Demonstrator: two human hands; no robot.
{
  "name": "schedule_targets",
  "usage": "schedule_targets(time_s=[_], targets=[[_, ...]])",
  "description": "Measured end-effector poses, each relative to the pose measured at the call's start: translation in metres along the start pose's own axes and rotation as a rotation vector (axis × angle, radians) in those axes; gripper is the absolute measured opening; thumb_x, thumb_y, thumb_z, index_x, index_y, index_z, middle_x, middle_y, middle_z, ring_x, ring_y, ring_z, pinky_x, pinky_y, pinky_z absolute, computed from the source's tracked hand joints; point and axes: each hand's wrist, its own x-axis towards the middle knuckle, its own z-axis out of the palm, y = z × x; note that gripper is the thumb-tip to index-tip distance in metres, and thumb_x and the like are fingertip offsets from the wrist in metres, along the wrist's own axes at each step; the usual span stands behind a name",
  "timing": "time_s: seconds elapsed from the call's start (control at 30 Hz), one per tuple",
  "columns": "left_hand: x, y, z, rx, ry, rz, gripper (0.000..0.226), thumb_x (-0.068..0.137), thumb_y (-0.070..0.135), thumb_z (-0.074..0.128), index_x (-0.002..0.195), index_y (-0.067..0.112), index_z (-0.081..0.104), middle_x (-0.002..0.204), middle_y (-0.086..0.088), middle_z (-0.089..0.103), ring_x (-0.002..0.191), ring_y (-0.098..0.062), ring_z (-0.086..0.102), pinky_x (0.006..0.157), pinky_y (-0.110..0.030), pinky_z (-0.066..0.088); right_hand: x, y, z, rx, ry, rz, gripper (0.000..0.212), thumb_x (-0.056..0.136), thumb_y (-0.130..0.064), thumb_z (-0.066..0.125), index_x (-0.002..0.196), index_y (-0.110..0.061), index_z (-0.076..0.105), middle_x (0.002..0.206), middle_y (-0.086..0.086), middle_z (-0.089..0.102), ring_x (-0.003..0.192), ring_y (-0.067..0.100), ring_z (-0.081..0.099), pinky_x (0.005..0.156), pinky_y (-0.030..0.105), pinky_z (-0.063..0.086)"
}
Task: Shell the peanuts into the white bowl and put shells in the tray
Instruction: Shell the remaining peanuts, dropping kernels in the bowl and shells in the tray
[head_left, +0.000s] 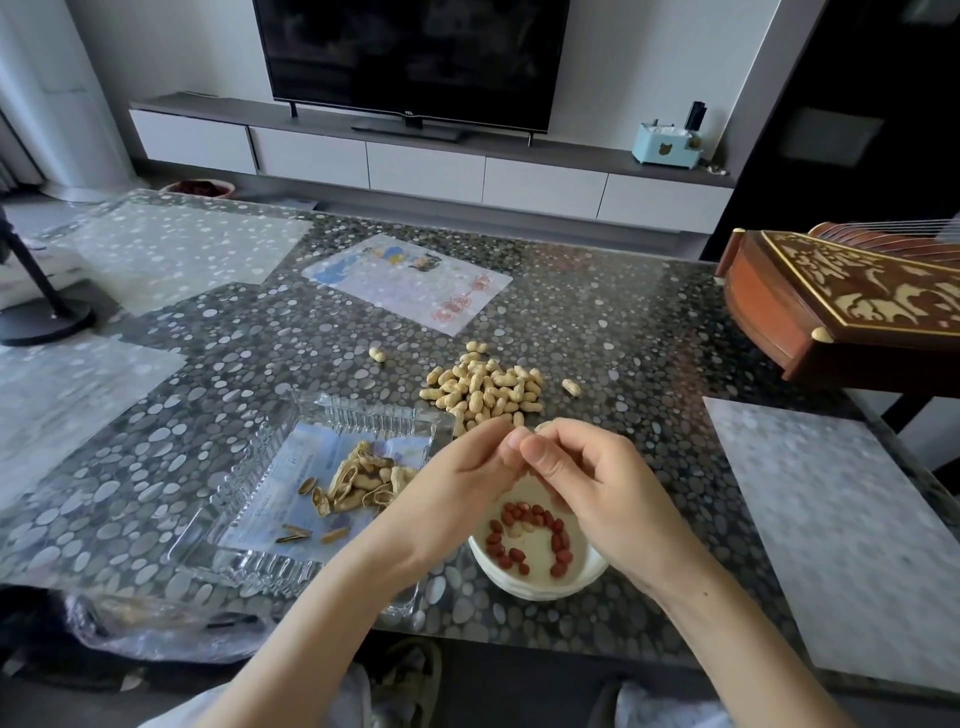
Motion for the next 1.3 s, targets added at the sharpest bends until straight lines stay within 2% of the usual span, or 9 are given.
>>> schedule_targets(time_s=[0.17, 0.3, 0.4, 0.7, 0.9, 1.0, 1.13, 1.2, 1.3], targets=[[-0.003, 0.003, 0.002, 0.022, -0.019, 0.056, 0.03, 0.099, 0.022, 0.041, 0.08, -0.001, 0.043, 0.072, 0.001, 0.035, 0.067, -0.007, 0.034, 0.063, -0.023, 0.034, -0.005, 0.004, 0.007, 0.063, -0.031, -0.034, 0.044, 0.093, -0.05, 0.047, 0.078, -0.01, 0.057, 0.06, 0.006, 0.041, 0.06, 0.014, 0.04, 0.055, 0.044, 0.036], [-0.003, 0.004, 0.004, -0.033, -0.042, 0.026, 0.027, 0.098, 0.021, 0.042, 0.087, -0.002, 0.049, 0.069, 0.01, 0.045, 0.065, 0.001, 0.044, 0.065, -0.015, 0.041, -0.008, 0.002, 0.01, 0.084, 0.0, -0.036, 0.034, 0.093, -0.043, 0.045, 0.074, -0.016, 0.056, 0.059, -0.006, 0.047, 0.057, 0.01, 0.043, 0.054, 0.03, 0.039], [0.0, 0.0, 0.004, -0.079, 0.026, -0.005, 0.026, 0.099, 0.022, 0.043, 0.082, 0.004, 0.051, 0.067, 0.009, 0.047, 0.065, -0.002, 0.044, 0.064, -0.018, 0.038, -0.002, 0.001, 0.01, 0.023, -0.013, -0.001, 0.037, 0.092, -0.047, 0.04, 0.084, -0.018, 0.062, 0.07, 0.012, 0.058, 0.066, 0.027, 0.053, 0.064, 0.04, 0.046], [0.002, -0.001, 0.01, -0.185, 0.049, -0.044, 0.034, 0.098, 0.028, 0.039, 0.068, 0.019, 0.053, 0.055, 0.017, 0.05, 0.052, 0.003, 0.047, 0.055, -0.01, 0.039, -0.001, 0.005, 0.012, -0.078, 0.027, -0.1, 0.039, 0.098, -0.038, 0.034, 0.072, -0.016, 0.051, 0.059, -0.007, 0.044, 0.054, 0.008, 0.038, 0.051, 0.035, 0.034], [-0.001, -0.004, 0.026, -0.073, 0.193, 0.04, 0.051, 0.093, 0.047, 0.036, 0.095, 0.0, 0.057, 0.091, -0.026, 0.06, 0.085, -0.039, 0.058, 0.081, -0.056, 0.047, -0.005, 0.007, 0.026, -0.04, 0.233, -0.074, 0.038, 0.102, -0.018, 0.036, 0.069, -0.029, 0.05, 0.058, -0.024, 0.056, 0.055, -0.004, 0.051, 0.053, 0.009, 0.037], [-0.001, 0.0, 0.026, -0.017, 0.185, 0.037, 0.055, 0.091, 0.047, 0.034, 0.093, -0.004, 0.054, 0.077, -0.015, 0.055, 0.072, -0.026, 0.05, 0.074, -0.049, 0.046, -0.006, 0.007, 0.022, 0.063, 0.188, 0.023, 0.039, 0.103, -0.022, 0.034, 0.071, -0.021, 0.057, 0.059, -0.017, 0.057, 0.058, -0.004, 0.049, 0.055, 0.012, 0.038], [-0.001, -0.004, 0.022, -0.006, 0.17, -0.025, 0.05, 0.095, 0.043, 0.036, 0.089, -0.004, 0.051, 0.07, -0.009, 0.048, 0.067, -0.022, 0.047, 0.067, -0.043, 0.044, -0.004, 0.011, 0.013, 0.116, 0.095, 0.175, 0.045, 0.103, -0.033, 0.035, 0.089, -0.002, 0.065, 0.086, 0.025, 0.063, 0.078, 0.015, 0.056, 0.077, 0.043, 0.05], [0.001, -0.007, 0.02, -0.02, 0.158, -0.078, 0.046, 0.097, 0.041, 0.039, 0.093, -0.002, 0.056, 0.081, -0.022, 0.061, 0.079, -0.037, 0.06, 0.08, -0.052, 0.052, -0.004, 0.011, 0.008, 0.155, 0.067, 0.25, 0.044, 0.103, -0.033, 0.037, 0.083, -0.01, 0.069, 0.076, 0.011, 0.069, 0.074, 0.008, 0.062, 0.066, 0.032, 0.053], [0.004, -0.01, 0.017, -0.032, 0.124, -0.191, 0.037, 0.098, 0.035, 0.045, 0.094, 0.004, 0.065, 0.09, -0.014, 0.072, 0.088, -0.029, 0.069, 0.088, -0.051, 0.052, -0.003, 0.011, 0.002, 0.229, 0.029, 0.403, 0.047, 0.102, -0.032, 0.041, 0.06, -0.022, 0.061, 0.048, -0.012, 0.056, 0.045, -0.003, 0.052, 0.043, 0.012, 0.037]])
